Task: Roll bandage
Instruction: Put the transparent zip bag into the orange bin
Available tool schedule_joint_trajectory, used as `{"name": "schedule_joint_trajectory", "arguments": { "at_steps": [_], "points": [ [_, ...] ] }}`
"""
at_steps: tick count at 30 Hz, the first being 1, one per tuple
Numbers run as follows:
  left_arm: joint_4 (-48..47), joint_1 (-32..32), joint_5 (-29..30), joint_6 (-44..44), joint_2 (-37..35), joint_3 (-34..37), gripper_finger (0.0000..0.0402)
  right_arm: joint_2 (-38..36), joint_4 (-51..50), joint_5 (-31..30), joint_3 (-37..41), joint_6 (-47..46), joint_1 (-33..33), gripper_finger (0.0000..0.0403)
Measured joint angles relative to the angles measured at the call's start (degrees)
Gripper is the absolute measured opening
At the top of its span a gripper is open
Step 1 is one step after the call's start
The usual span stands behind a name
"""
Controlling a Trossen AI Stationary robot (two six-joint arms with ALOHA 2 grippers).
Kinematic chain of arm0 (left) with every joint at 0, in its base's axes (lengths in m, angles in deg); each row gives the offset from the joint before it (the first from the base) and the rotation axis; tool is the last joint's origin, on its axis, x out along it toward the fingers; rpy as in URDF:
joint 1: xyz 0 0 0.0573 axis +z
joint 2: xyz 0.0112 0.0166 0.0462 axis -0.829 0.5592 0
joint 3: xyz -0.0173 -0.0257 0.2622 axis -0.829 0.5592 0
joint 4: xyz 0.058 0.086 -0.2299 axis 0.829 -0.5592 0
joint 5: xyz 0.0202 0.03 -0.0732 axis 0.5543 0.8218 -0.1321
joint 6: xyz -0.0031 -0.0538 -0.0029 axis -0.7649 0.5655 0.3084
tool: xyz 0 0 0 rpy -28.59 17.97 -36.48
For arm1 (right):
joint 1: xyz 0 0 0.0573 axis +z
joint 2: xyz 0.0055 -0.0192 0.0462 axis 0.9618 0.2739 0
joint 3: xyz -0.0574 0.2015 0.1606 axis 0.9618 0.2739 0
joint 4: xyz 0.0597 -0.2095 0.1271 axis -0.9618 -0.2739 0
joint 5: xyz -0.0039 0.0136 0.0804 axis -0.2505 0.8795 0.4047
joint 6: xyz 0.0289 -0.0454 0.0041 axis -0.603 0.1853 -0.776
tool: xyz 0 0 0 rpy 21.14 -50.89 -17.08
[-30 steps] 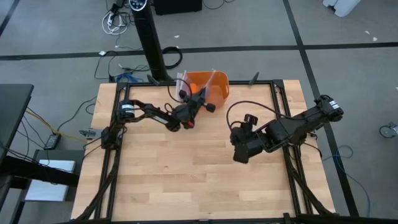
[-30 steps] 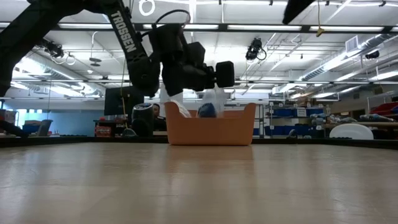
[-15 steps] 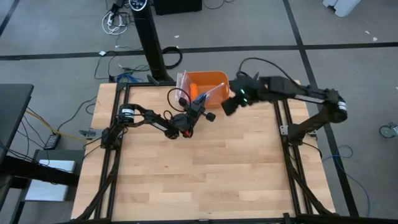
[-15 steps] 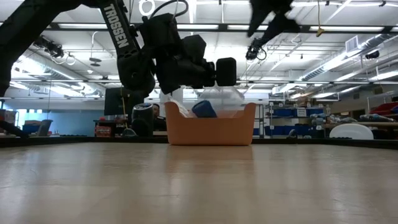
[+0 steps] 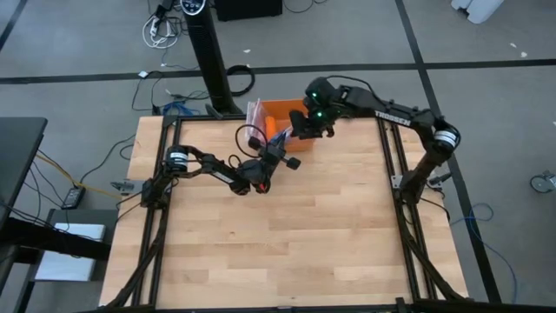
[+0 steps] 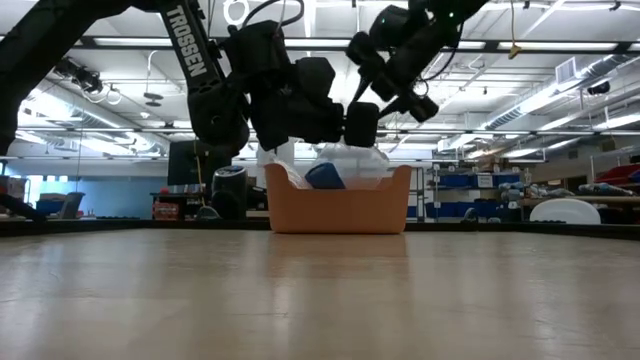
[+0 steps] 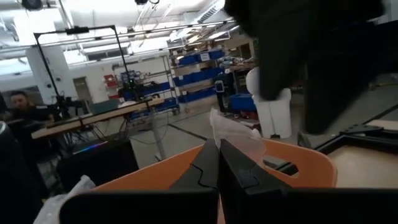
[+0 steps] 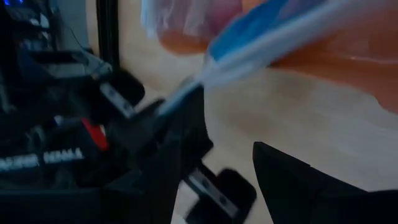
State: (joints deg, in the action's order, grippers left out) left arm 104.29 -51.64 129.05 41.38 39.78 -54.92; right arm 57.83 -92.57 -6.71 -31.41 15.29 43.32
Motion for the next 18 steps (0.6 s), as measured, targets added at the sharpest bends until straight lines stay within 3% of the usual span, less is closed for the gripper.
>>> {"name": "schedule_joint_trajectory", "arguments": {
  "at_steps": [8, 18],
  "points": [
    [0.0, -0.3, 0.1, -3.4, 0.0, 0.0, 0.0001, 1.1, 8.3, 0.2, 0.0, -9.4, -5.0, 0.0202],
    [-0.1, -0.3, -2.0, -3.5, 0.0, 0.0, 0.0001, 1.5, 2.6, -1.6, 0.0, -14.7, -6.3, 0.0199]
  ]
}}
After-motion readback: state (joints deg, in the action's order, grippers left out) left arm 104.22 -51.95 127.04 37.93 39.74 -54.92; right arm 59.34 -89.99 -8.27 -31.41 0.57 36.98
